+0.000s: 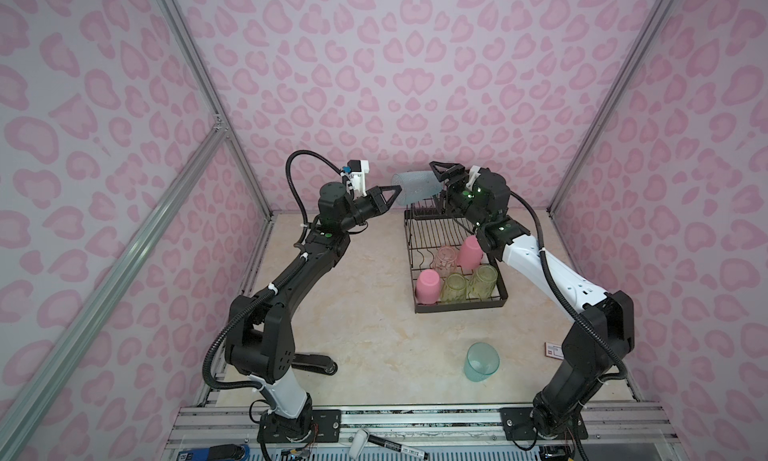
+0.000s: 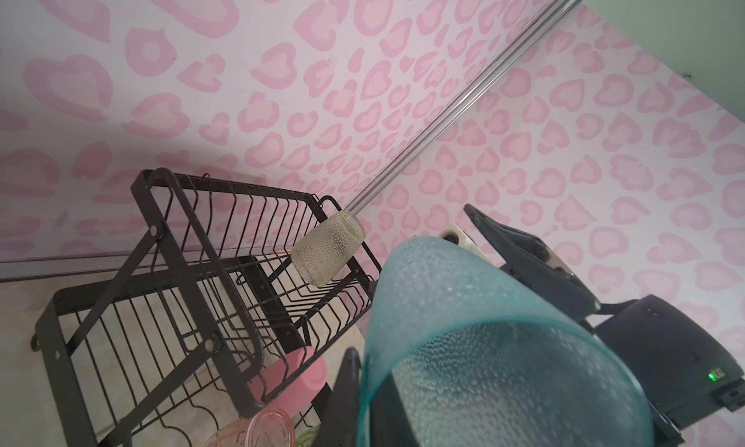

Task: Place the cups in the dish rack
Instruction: 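Grasp the teal cup with the right gripper and open the left gripper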

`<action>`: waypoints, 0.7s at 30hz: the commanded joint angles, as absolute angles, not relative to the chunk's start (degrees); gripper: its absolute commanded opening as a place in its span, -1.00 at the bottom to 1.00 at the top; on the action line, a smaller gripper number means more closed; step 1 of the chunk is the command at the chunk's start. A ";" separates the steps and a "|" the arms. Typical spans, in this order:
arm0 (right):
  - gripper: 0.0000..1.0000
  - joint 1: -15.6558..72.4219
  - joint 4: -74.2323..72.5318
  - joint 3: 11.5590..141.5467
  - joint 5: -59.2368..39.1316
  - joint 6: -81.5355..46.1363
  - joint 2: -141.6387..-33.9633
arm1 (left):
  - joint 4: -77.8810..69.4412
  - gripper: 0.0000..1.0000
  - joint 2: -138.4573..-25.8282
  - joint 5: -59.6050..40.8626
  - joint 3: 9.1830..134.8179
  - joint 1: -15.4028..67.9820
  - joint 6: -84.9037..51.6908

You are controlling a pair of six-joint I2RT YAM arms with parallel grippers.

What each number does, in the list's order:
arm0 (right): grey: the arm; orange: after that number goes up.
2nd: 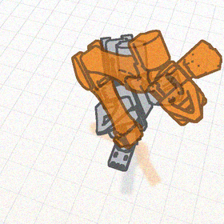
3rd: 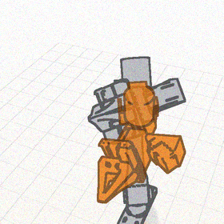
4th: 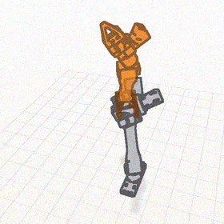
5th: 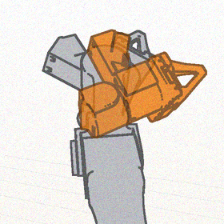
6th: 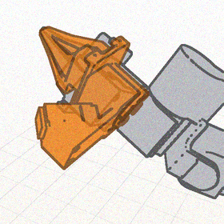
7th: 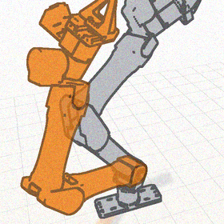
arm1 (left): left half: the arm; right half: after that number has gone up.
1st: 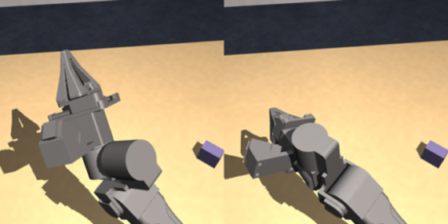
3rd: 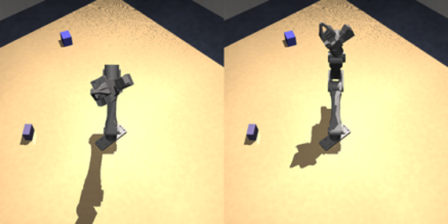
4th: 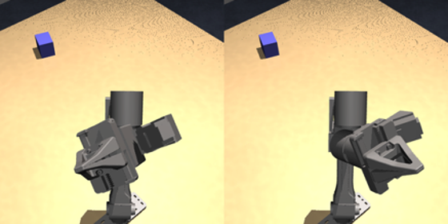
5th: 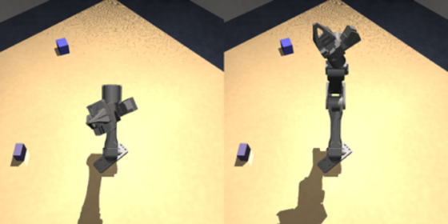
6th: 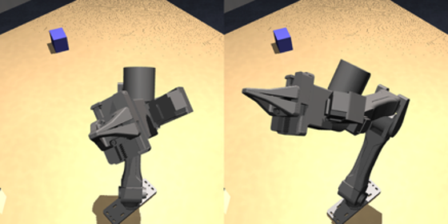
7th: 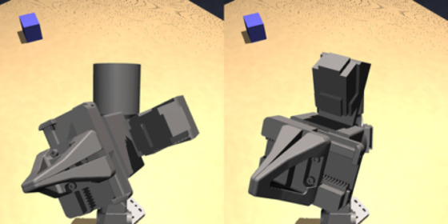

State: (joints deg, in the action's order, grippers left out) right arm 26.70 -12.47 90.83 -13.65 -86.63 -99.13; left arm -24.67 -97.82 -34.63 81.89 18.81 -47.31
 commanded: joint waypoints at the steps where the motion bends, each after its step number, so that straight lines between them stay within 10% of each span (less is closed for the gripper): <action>1: 0.64 27.17 -13.98 91.37 -13.11 -88.18 -99.97 | -29.30 -0.94 -98.62 -34.73 82.79 19.07 -47.78; 10: 0.61 28.11 -14.52 91.89 -14.06 -89.93 -101.41 | -30.84 -0.94 -100.52 -34.99 83.78 19.71 -48.62; 21: 0.09 27.99 -16.66 91.74 -13.81 -90.27 -101.52 | -30.54 -0.72 -101.16 -35.41 84.11 19.86 -48.69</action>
State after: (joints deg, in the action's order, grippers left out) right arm 27.99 -15.03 91.59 -13.52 -91.24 -101.10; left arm -27.77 -100.68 -34.37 83.13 19.77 -49.34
